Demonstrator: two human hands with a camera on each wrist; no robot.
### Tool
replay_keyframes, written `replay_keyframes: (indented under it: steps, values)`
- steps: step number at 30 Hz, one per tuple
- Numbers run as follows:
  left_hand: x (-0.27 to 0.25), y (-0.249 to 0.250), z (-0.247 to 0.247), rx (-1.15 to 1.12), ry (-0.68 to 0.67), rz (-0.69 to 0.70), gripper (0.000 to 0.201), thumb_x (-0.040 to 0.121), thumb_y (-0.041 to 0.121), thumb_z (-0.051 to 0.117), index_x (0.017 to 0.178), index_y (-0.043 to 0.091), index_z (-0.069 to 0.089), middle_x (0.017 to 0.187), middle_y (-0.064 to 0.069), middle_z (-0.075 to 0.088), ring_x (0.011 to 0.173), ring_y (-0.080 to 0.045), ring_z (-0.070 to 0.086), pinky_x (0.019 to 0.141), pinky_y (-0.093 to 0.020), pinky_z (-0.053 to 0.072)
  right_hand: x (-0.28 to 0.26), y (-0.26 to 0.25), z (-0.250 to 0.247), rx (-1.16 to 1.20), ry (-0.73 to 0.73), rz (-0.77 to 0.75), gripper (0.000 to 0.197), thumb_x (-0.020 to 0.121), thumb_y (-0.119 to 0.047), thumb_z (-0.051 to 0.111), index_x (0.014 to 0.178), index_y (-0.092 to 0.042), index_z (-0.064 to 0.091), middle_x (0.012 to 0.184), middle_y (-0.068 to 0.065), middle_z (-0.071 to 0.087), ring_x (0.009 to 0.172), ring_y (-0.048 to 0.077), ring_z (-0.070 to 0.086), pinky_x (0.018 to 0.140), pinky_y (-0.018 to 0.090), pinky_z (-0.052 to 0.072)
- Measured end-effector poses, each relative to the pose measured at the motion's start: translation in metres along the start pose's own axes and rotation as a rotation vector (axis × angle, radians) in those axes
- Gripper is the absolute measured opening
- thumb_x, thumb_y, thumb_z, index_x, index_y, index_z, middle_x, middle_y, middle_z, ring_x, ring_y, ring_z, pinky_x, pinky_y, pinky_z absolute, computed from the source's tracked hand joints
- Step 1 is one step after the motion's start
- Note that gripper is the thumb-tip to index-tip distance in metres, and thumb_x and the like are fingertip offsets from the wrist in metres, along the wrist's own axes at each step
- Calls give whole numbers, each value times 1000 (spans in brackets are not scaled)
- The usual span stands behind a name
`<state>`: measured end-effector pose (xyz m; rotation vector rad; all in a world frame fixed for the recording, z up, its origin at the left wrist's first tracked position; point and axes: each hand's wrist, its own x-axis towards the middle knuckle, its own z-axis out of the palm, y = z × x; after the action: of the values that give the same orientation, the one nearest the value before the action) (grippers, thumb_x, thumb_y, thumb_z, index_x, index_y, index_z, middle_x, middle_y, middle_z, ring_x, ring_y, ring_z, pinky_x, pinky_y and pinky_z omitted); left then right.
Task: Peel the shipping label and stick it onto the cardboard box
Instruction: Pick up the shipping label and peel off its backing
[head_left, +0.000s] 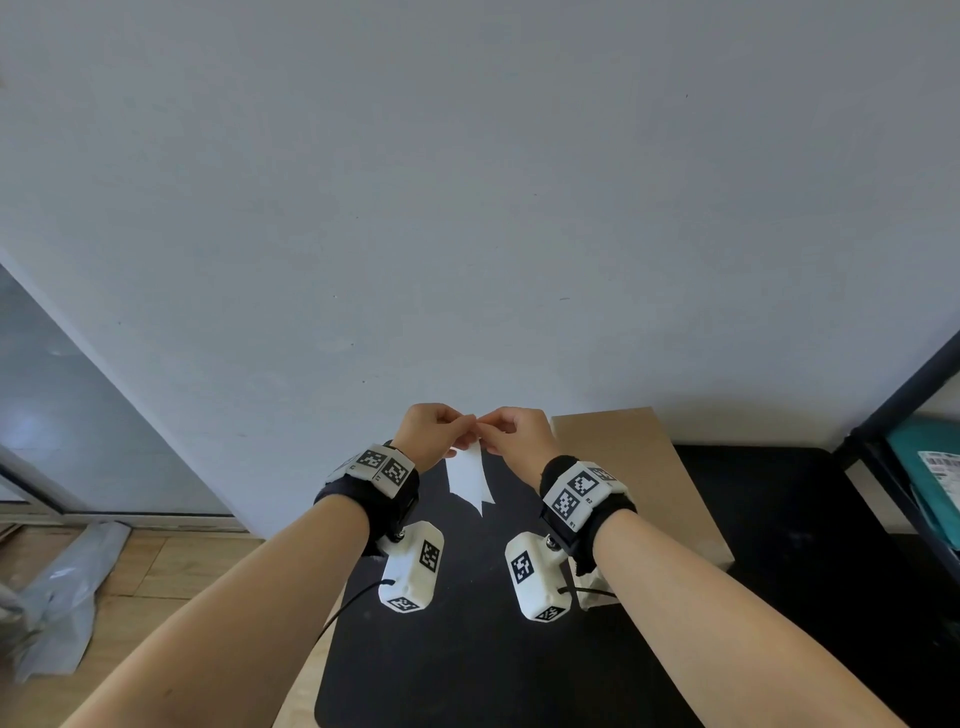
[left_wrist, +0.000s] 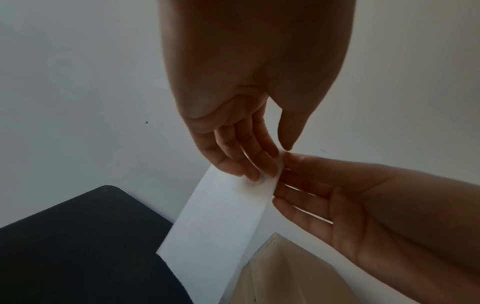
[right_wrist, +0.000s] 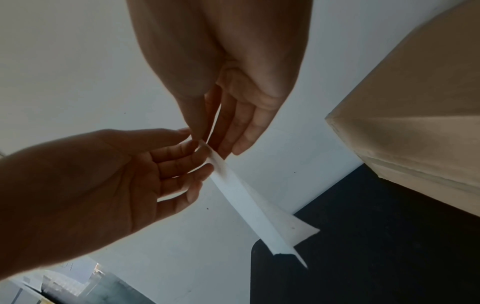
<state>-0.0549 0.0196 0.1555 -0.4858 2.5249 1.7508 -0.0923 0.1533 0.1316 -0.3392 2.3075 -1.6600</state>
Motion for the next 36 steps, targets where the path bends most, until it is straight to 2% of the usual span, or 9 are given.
replay_keyframes:
  steps: [3,7,12,14,17,22,25,31,36]
  values:
    - [2,0,0,37,2,13,14,90,18,59,78,10,63,75,0,67,72,-10,63,75,-23,54,1,1,-1,-18,9,1,16,86,-19,66,92,-6,72,91,18,73,92,32,68,90,43,56]
    - [4,0,-2,94,-26,36,14,89,12,59,75,14,61,73,1,64,70,-8,62,73,-23,53,1,0,0,-31,-9,4,15,84,-18,69,92,-5,72,81,5,69,86,25,67,88,39,56]
    - [5,-2,-4,65,-64,45,19,90,13,58,72,19,62,74,2,63,71,-7,61,71,-21,50,-1,-2,-5,56,-52,15,17,85,-13,68,97,0,71,76,-3,66,74,9,65,79,25,56]
    - [6,-3,-6,46,-81,37,19,90,13,59,72,18,63,74,1,63,72,-8,61,77,-26,52,-2,-2,-6,100,-80,25,18,86,-13,67,98,0,70,78,-2,67,74,7,66,78,22,55]
    - [6,-4,-9,29,-102,28,18,90,12,60,73,17,64,74,0,65,77,-13,62,85,-33,53,-3,-2,-8,150,-103,51,20,87,-15,65,99,1,69,84,5,70,78,11,68,81,23,55]
    - [6,-2,-6,103,-54,14,14,90,11,57,77,12,62,74,3,62,72,-8,61,70,-20,51,0,-1,-5,185,-48,103,20,93,-9,55,104,5,63,101,20,69,92,28,69,86,33,56]
    - [6,-3,-6,150,31,-10,13,89,11,55,77,8,61,72,1,61,67,-8,59,69,-21,53,4,1,-3,195,-9,137,20,95,-8,50,107,5,59,101,17,66,93,28,68,82,32,56]
    - [4,-11,-18,140,137,-58,18,80,7,64,63,11,61,66,-6,67,74,-23,64,84,-42,57,7,10,-10,211,72,161,11,94,-8,49,96,-2,58,98,15,65,86,26,67,75,29,57]
    - [-2,-12,-21,98,149,-43,17,75,1,69,64,9,60,69,-13,68,66,-23,63,83,-42,57,5,11,-10,244,77,170,12,95,-9,48,100,-2,57,95,13,64,86,27,66,71,25,56]
